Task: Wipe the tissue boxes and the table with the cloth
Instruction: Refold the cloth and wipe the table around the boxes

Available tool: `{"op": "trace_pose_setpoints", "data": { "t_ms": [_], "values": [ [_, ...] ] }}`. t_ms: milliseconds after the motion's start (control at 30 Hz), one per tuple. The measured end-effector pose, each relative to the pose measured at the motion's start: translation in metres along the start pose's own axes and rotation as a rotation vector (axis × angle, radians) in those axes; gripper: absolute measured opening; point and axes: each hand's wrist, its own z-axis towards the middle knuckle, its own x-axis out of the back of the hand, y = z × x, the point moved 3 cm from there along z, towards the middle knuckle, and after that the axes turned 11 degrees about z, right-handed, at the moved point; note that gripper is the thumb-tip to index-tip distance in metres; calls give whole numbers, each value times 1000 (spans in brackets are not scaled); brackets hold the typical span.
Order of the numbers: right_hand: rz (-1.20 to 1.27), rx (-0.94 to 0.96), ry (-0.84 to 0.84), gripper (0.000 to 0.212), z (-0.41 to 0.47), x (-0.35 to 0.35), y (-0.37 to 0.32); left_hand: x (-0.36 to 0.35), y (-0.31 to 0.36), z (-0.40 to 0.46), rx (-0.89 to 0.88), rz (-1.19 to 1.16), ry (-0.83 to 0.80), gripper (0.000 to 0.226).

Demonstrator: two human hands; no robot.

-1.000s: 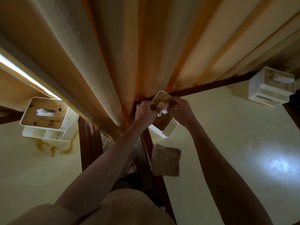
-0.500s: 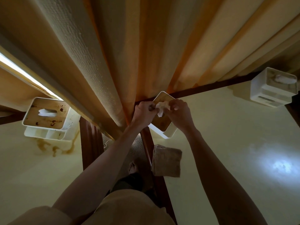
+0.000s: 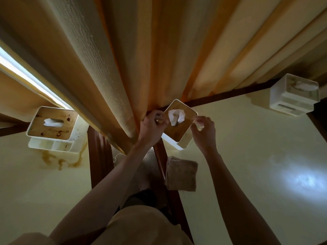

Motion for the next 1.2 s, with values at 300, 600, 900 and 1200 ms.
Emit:
{"op": "trace_pose_setpoints", "data": {
  "t_ms": [300, 600, 900, 1200],
  "values": [
    [-208, -247, -109, 29, -78, 4, 74, -40, -40, -80, 19, 147, -297, 14],
    [-283, -316, -240, 33, -112, 4, 89, -95, -59, -107, 195, 257, -369, 43],
    [-166, -270, -254, 16, -113, 8, 77, -97, -51, -102, 125, 286, -359, 14],
    [-156, -235, -272, 28, -125, 38, 72, -79, -38, -108, 3, 122, -382, 35]
  ]
}}
